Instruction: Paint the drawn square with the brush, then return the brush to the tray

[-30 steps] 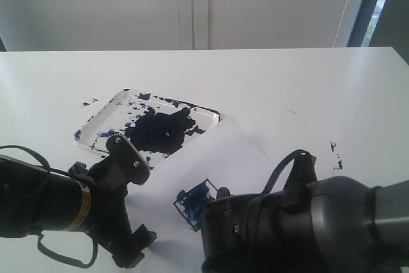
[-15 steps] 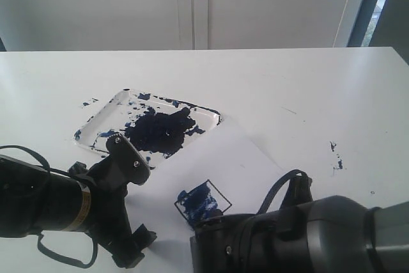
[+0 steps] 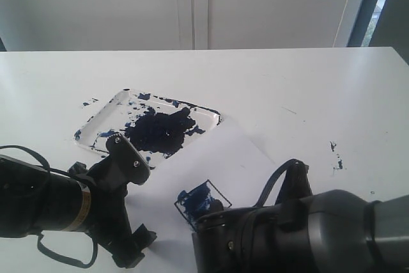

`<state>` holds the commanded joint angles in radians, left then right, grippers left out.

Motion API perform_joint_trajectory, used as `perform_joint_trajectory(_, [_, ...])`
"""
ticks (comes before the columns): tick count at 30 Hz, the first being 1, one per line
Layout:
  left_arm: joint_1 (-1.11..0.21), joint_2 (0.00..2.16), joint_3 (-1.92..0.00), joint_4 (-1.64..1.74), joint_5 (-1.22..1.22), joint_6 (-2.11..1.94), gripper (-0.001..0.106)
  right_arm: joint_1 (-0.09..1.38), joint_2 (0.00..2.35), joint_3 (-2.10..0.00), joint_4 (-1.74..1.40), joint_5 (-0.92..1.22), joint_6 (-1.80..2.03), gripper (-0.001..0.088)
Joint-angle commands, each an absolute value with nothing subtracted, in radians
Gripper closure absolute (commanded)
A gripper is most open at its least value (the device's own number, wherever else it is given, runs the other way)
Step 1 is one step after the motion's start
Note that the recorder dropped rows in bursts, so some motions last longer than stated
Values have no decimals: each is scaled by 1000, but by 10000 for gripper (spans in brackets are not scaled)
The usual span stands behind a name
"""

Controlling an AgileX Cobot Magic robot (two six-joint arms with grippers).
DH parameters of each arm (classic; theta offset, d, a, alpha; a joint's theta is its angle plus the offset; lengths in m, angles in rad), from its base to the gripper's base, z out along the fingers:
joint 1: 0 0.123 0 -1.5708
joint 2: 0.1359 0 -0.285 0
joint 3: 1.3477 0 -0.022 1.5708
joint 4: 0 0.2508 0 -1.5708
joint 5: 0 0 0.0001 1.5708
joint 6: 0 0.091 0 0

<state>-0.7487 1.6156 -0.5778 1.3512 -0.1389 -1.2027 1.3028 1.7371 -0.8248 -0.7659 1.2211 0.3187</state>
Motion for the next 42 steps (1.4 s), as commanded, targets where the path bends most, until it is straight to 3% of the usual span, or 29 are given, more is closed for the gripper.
perform_joint_trajectory(42, [-749, 1616, -560, 1351, -156, -1203, 2, 1285, 1804, -746, -1041, 1221, 422, 868])
